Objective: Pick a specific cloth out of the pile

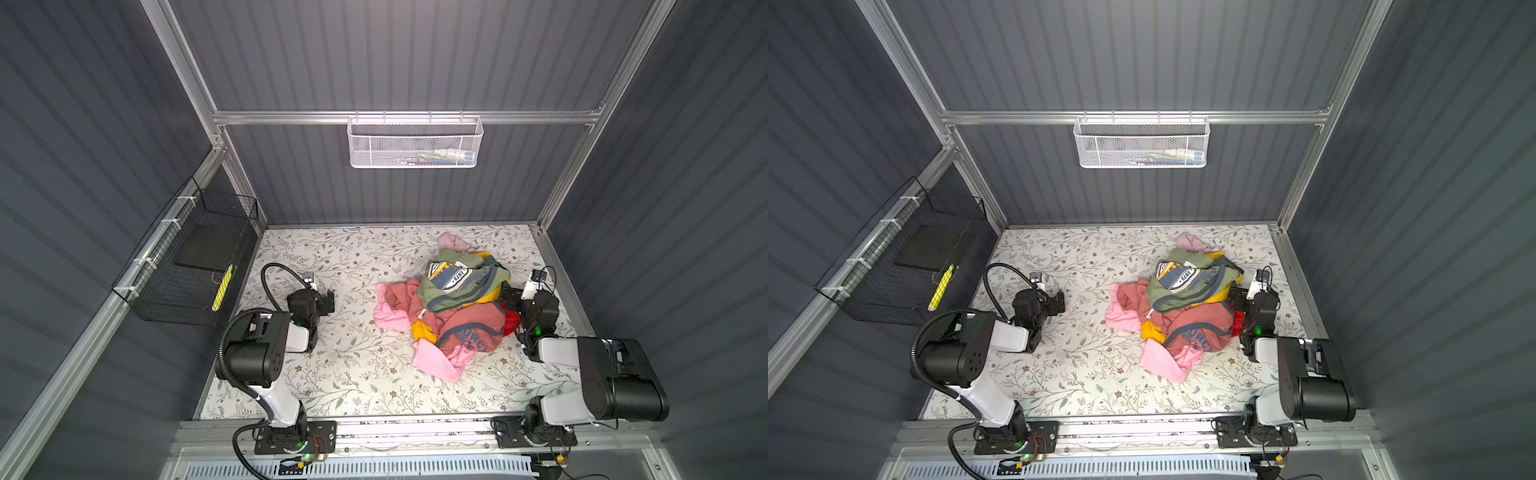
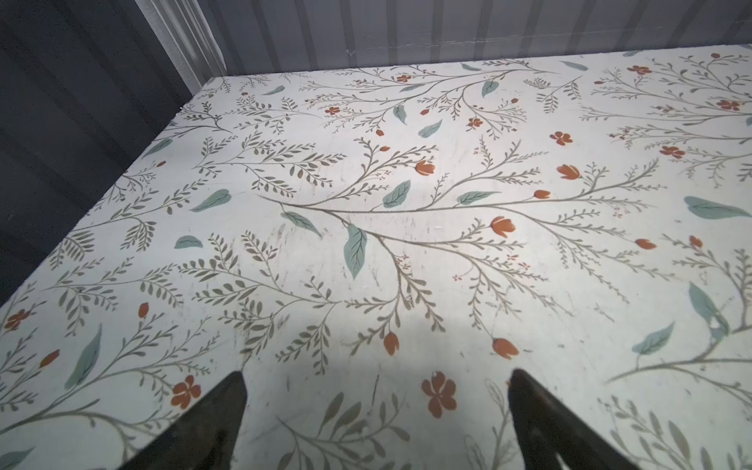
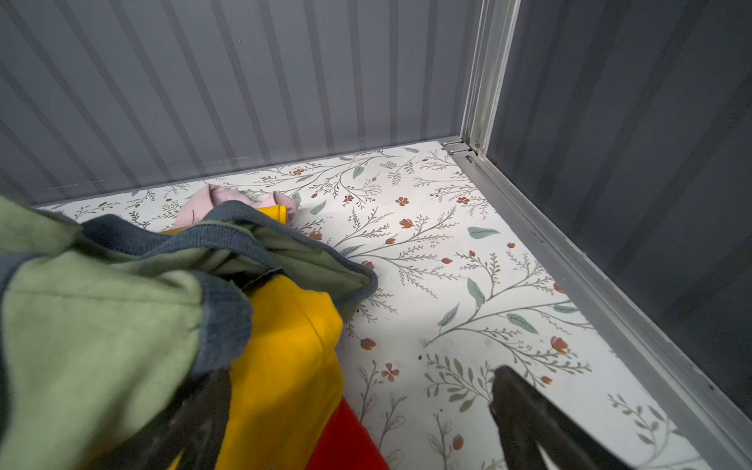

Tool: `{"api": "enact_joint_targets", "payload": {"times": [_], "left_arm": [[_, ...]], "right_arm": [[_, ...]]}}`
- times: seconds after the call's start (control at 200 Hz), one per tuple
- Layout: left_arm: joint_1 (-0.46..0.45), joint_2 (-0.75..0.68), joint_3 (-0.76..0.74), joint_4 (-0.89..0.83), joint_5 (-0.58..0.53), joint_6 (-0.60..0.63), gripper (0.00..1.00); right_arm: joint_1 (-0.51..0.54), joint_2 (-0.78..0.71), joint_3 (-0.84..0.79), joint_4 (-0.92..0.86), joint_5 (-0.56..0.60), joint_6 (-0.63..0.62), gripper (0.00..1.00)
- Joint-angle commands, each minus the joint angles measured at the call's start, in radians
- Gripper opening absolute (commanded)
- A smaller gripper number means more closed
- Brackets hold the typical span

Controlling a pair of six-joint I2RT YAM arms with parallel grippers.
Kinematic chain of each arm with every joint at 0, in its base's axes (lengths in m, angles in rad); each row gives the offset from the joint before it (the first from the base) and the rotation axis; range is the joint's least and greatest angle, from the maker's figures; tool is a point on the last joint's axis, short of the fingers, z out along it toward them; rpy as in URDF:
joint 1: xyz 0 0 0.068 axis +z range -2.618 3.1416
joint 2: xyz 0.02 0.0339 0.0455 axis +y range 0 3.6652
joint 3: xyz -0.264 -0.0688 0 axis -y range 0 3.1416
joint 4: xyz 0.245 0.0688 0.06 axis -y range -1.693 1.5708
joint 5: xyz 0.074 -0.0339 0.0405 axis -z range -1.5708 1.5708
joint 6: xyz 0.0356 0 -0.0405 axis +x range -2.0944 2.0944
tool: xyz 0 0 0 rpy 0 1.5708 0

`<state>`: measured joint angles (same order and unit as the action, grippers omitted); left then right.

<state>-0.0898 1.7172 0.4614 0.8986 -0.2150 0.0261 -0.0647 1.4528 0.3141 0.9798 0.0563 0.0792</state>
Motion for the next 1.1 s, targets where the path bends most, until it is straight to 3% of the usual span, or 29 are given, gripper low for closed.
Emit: {"api": "enact_joint_targets", "payload": {"times": [0.0,0.896,0.946,1.001,1.096], "left_arm": [[0.006,-0.001,0.010,0.014,0.008,-0.002,1.00],[0.009,-0.001,0.016,0.002,0.015,-0.002,1.00],[0.009,-0.002,0.017,0.002,0.014,-0.002,1.00],[0.009,-0.002,0.013,0.003,0.014,-0.002,1.00],[0.008,-0.015,0.016,0.005,-0.009,-0.004,1.00]], "right_arm": [[0.000,0.004,-0.003,0.020,0.011,0.004,0.99],[-0.002,-0.048,-0.035,0.042,0.039,0.018,0.99],[-0.002,-0.117,-0.029,-0.037,0.075,0.035,0.99],[-0.021,-0.222,0.025,-0.258,0.114,0.109,0.99],[-0.090,-0.364,0.128,-0.629,-0.016,0.241,0.99]]}}
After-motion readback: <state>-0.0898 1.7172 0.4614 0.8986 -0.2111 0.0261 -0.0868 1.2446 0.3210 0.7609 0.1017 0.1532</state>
